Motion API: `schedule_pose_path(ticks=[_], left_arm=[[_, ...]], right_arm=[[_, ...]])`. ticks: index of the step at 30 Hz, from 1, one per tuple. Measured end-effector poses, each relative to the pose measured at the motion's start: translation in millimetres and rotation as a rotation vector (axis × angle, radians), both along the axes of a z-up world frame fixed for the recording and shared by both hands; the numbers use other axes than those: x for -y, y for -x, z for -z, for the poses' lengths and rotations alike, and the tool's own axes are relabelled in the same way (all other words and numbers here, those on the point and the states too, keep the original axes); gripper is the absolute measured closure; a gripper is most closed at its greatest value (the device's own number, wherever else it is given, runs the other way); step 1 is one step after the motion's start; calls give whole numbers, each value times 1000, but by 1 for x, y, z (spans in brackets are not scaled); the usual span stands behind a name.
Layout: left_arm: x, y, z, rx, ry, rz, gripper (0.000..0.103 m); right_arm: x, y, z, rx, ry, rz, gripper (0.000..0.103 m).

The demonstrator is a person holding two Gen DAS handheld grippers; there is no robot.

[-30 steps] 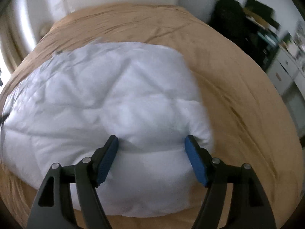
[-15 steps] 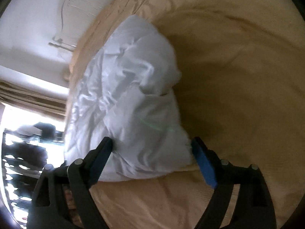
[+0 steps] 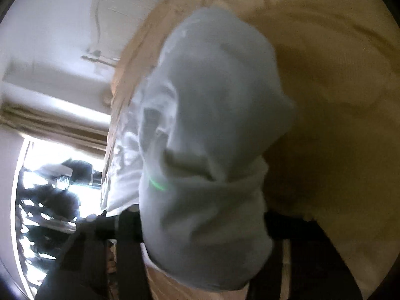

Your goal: Fold large clothes

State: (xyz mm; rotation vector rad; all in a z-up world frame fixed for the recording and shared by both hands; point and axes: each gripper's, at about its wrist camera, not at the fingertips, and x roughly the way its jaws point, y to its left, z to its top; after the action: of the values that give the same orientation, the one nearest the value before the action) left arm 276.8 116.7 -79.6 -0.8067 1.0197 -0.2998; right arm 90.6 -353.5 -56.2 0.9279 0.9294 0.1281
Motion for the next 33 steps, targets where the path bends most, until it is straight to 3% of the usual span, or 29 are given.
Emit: schedule_pose_path(ticks=[2, 7, 11, 12, 14, 15, 16, 19, 21, 24, 27, 29, 33], left_arm=[[-8, 14, -17, 22, 19, -5, 78], [-32, 84, -50, 10, 48, 11, 80], [-42, 129, -39, -39, 46, 37, 76], [-41, 135, -30, -50, 22, 44, 71], [-40, 140, -4, -86, 4, 37, 49], [-44, 142, 2, -91, 13, 33, 45], [-48, 141, 3, -96, 29, 33, 44], [-70, 147, -15, -99, 17, -26, 44], [-94, 156, -39, -64, -72, -94, 39], [-97, 168, -70, -20, -211, -136, 37], [-44, 170, -98, 74, -342, -25, 37], [1, 170, -111, 153, -398, 76, 37], [83, 176, -108, 257, -464, 271, 35]], right_arm=[[-5, 4, -13, 20, 8, -8, 65], [-22, 44, -47, 23, 34, -61, 67], [-26, 93, -38, -49, -7, -76, 65], [-26, 103, -28, -78, -7, -76, 61], [-27, 117, -8, -127, 15, -71, 44], [-25, 119, 6, -161, 18, -58, 31], [-22, 120, 16, -184, 3, -43, 25], [-10, 132, 10, -208, -30, -9, 24], [-3, 142, -11, -215, 54, 4, 24], [-6, 157, -54, -233, 311, 62, 24], [-57, 149, -105, -159, 720, 60, 24], [-85, 140, -119, -69, 883, 16, 24], [-157, 123, -121, 116, 1008, -109, 25]])
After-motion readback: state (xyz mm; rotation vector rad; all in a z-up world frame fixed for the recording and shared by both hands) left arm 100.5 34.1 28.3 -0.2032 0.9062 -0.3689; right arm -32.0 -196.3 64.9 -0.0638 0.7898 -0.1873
